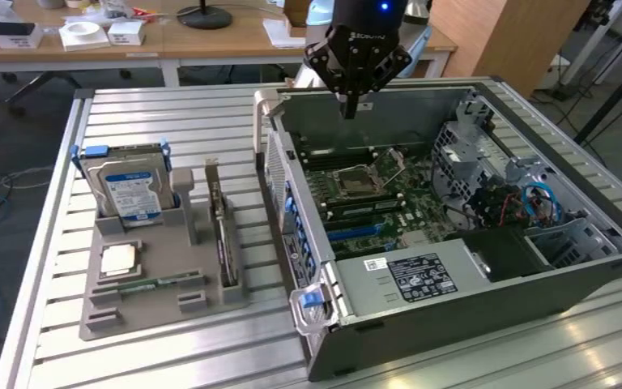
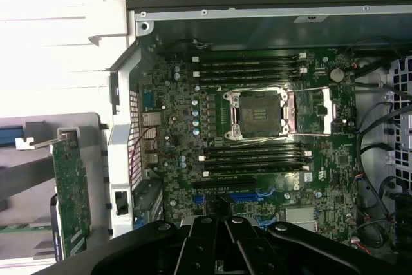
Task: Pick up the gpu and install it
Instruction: 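Reach for the gpu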
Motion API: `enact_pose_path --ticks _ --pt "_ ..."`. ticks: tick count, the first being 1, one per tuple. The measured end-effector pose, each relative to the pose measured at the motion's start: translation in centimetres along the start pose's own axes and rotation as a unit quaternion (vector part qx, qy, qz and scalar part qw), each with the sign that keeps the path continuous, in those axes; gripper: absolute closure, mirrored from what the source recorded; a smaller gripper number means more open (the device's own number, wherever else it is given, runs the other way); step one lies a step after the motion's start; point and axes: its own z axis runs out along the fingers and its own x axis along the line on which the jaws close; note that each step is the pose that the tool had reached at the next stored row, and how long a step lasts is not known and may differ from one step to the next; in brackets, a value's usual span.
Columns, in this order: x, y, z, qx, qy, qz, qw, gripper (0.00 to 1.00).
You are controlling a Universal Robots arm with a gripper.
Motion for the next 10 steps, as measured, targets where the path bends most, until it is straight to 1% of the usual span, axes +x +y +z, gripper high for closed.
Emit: enact_pose_path --ticks 4,10 --pt "0.7 -0.05 -0.02 0.0001 0.0001 0.000 1.0000 0.90" --pt "2.5 -0.18 -0.06 0.0000 0.0001 0.000 1.0000 0.90"
